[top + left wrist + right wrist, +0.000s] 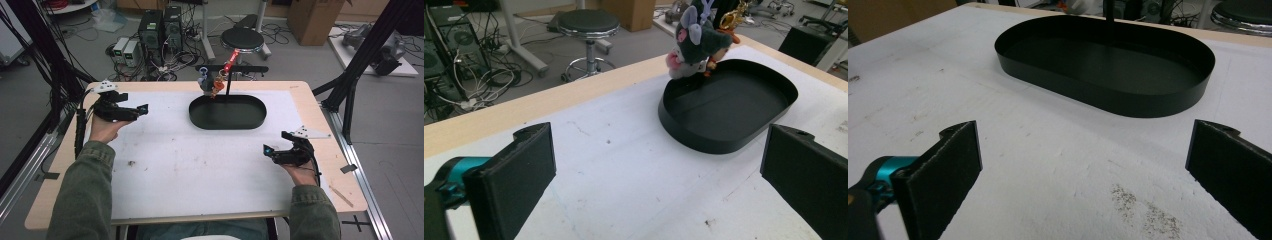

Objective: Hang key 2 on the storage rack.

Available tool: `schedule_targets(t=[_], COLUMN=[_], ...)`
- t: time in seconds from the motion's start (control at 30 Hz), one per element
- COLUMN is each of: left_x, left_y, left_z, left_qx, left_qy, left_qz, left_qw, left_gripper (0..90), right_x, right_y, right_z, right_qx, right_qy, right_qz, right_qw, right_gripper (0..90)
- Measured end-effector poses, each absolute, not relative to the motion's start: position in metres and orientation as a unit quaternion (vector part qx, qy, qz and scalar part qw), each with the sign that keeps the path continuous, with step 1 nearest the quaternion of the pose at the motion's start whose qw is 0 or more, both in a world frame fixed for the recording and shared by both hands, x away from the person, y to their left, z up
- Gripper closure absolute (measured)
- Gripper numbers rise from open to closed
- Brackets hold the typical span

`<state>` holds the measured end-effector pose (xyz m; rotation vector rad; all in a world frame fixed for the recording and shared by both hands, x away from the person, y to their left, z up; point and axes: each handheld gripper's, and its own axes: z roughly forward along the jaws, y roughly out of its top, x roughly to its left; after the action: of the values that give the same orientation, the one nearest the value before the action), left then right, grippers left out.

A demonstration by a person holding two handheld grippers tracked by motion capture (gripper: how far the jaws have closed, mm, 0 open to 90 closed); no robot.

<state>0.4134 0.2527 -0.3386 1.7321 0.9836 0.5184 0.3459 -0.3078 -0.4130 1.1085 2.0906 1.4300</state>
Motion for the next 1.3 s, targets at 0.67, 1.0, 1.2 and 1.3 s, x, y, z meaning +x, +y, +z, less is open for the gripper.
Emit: schedule_targets(t=[0.67,1.0,1.2,1.3], left_x=[0.381,0.362,0.348,0.340], left_y=[0.285,0.292,0.294,0.296], left_z=[-0.362,-0.373,-0.376,-0.381], left_qx=[0.710,0.715,0.720,0.716], left_qy=[0.425,0.433,0.428,0.432], left_qz=[0.229,0.228,0.233,0.240], left_qw=[0.513,0.500,0.493,0.492], left_gripper=[1.7,1.7,1.7,1.7], right_x=[0.345,0.345,0.345,0.346], right_y=[-0.307,-0.307,-0.307,-0.306], right_z=[-0.413,-0.413,-0.413,-0.414], right_qx=[0.391,0.392,0.391,0.393], right_qy=[0.743,0.745,0.745,0.747], right_qz=[0.508,0.505,0.505,0.502], right_qw=[0.192,0.191,0.191,0.186], right_gripper=[0.4,0.3,0.4,0.4])
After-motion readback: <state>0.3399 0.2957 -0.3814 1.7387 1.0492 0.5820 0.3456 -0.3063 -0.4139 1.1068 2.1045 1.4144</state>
